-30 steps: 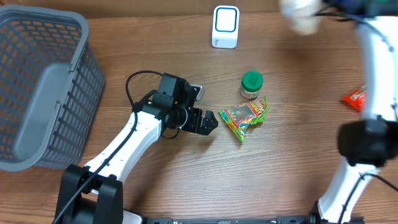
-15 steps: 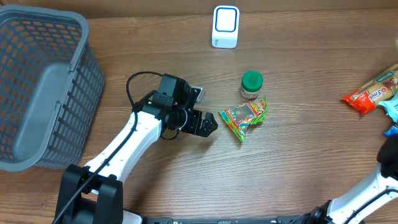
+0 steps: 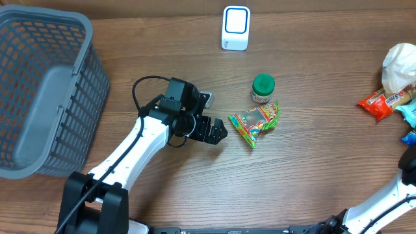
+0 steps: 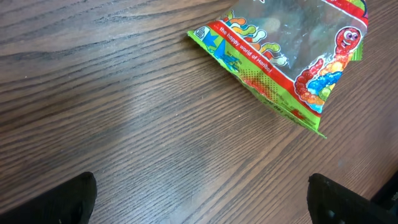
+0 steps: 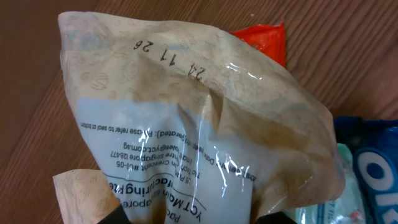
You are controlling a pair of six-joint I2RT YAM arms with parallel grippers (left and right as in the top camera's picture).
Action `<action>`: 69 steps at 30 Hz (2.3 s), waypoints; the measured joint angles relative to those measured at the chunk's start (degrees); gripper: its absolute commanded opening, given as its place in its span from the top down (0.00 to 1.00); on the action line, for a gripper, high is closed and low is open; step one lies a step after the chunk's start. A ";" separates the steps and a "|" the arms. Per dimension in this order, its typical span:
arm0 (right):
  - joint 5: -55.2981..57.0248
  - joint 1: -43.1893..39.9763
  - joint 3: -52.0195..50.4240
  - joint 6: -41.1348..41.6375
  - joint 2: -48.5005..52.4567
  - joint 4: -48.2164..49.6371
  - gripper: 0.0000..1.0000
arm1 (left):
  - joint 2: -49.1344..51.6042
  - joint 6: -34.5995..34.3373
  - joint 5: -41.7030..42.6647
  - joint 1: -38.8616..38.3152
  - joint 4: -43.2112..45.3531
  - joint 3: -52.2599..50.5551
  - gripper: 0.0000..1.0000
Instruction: Scan the item barcode
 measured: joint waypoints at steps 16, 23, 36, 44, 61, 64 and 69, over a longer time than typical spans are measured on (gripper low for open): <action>-0.50 -0.02 -1.18 0.57 0.00 1.40 0.00 | 0.00 0.00 0.15 -1.40 0.02 0.00 0.00; -6.62 0.00 -1.20 1.29 -1.81 0.15 0.00 | 0.00 -0.02 -0.04 -1.40 1.16 0.00 0.00; -14.88 9.57 -1.01 0.94 -25.31 -15.58 0.01 | 0.00 0.79 -1.40 -3.65 8.22 0.00 0.00; -16.74 25.99 -2.80 -2.14 -24.24 -20.98 0.02 | 0.00 1.79 -5.49 -6.43 8.55 0.00 0.01; -23.02 29.73 -27.45 -2.99 -24.22 -10.29 0.09 | 0.00 11.63 -8.83 -10.67 12.07 0.00 0.00; -23.65 29.73 -31.23 -2.99 -24.22 -8.07 0.09 | 0.00 12.24 -10.62 -14.64 12.74 0.00 0.00; -24.09 29.75 -34.23 -2.97 -24.22 -6.38 0.10 | 0.00 12.28 -16.72 -19.80 14.03 0.04 0.00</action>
